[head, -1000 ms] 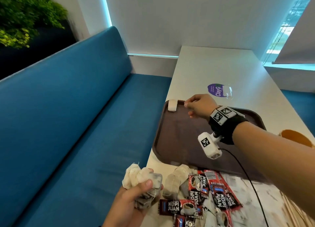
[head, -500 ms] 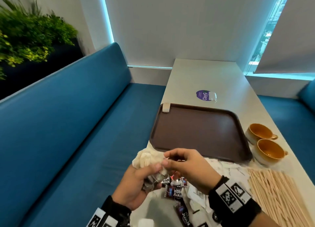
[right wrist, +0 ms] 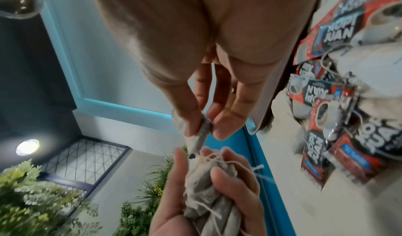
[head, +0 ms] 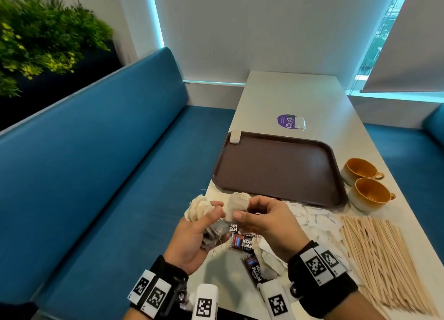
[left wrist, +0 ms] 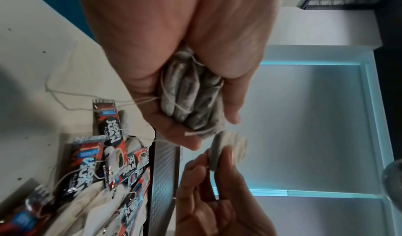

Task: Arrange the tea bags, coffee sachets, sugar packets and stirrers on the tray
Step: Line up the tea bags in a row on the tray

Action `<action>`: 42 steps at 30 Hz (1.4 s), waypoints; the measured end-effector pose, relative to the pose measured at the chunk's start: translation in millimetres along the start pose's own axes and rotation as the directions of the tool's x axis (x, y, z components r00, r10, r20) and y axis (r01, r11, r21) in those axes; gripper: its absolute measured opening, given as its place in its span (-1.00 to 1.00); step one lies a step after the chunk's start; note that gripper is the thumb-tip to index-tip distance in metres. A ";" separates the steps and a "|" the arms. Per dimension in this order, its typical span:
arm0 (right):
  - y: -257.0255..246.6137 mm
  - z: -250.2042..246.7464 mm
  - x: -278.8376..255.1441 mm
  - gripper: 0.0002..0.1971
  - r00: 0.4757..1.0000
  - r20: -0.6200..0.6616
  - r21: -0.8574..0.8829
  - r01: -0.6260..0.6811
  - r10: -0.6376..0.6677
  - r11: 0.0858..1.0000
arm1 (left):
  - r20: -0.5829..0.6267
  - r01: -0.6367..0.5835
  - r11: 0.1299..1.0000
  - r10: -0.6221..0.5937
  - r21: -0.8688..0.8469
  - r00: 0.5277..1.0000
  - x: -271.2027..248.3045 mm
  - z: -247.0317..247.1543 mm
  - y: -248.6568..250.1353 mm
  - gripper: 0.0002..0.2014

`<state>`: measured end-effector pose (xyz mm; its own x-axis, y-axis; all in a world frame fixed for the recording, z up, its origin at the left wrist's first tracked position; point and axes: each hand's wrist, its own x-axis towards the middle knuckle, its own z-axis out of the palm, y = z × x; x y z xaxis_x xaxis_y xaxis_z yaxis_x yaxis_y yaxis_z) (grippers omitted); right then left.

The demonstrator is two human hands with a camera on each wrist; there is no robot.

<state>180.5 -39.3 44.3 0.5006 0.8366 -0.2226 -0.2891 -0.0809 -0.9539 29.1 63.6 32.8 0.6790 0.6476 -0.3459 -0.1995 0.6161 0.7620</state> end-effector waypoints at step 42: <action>-14.7 -12.6 54.0 -0.90 0.991 -0.066 -0.329 0.090 -0.118 0.940 | 0.036 0.084 0.987 -0.080 -0.134 0.996 38.5 -10.4 -6.9 -0.62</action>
<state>222.1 0.3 43.8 0.5837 0.8029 -0.1211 0.0420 -0.1788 -0.9830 49.3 89.0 8.6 0.7174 0.5800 -0.3858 -0.2346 0.7226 0.6503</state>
